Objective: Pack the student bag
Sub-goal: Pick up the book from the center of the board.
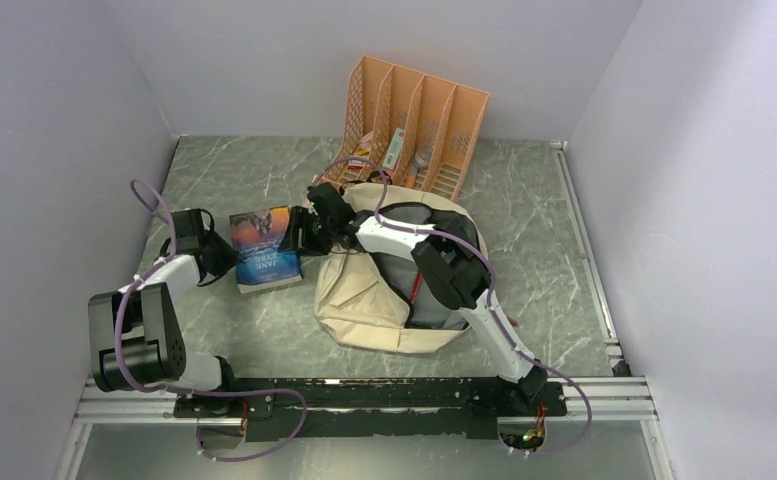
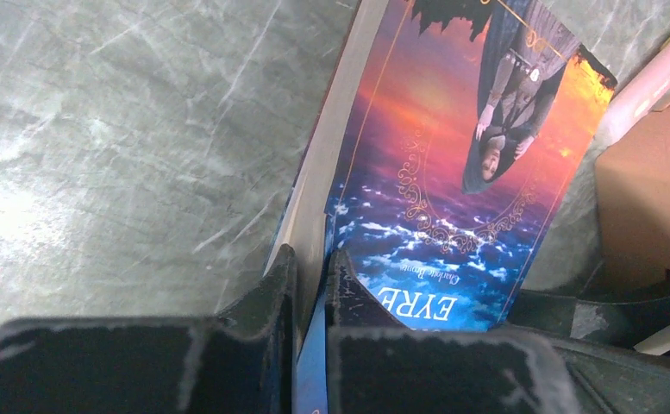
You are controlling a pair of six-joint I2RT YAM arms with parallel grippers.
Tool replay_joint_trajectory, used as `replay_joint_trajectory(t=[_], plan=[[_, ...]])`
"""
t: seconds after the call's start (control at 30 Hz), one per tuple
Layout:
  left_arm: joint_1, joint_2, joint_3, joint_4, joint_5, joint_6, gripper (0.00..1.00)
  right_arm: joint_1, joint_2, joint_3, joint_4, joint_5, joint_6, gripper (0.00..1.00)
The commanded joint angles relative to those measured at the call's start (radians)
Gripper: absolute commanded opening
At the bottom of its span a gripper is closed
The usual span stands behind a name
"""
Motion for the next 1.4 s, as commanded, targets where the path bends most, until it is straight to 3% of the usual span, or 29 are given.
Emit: replay_joint_trajectory(t=[0.0,0.33,0.57,0.87,1.17,1.37], plan=[[-0.018,0.115,-0.106,-0.189,-0.063,0.002,0.05,0.019,-0.045,0.023,-0.129,0.100,-0.039,0.64],[-0.017,0.145,-0.145,-0.134,-0.024,-0.003,0.05,0.016,-0.039,-0.021,-0.183,0.198,-0.016,0.70],[-0.017,0.160,-0.151,-0.111,0.004,-0.004,0.05,-0.010,-0.030,-0.173,0.211,-0.121,0.183,0.61],[-0.017,0.151,-0.166,-0.093,0.031,0.002,0.05,-0.013,-0.067,-0.223,0.505,-0.227,0.298,0.55],[-0.022,0.140,-0.156,-0.090,0.050,0.015,0.05,-0.009,-0.005,-0.065,0.236,-0.153,0.204,0.49],[-0.023,0.136,-0.150,-0.098,0.056,0.016,0.05,-0.009,0.006,-0.089,0.277,-0.170,0.217,0.35]])
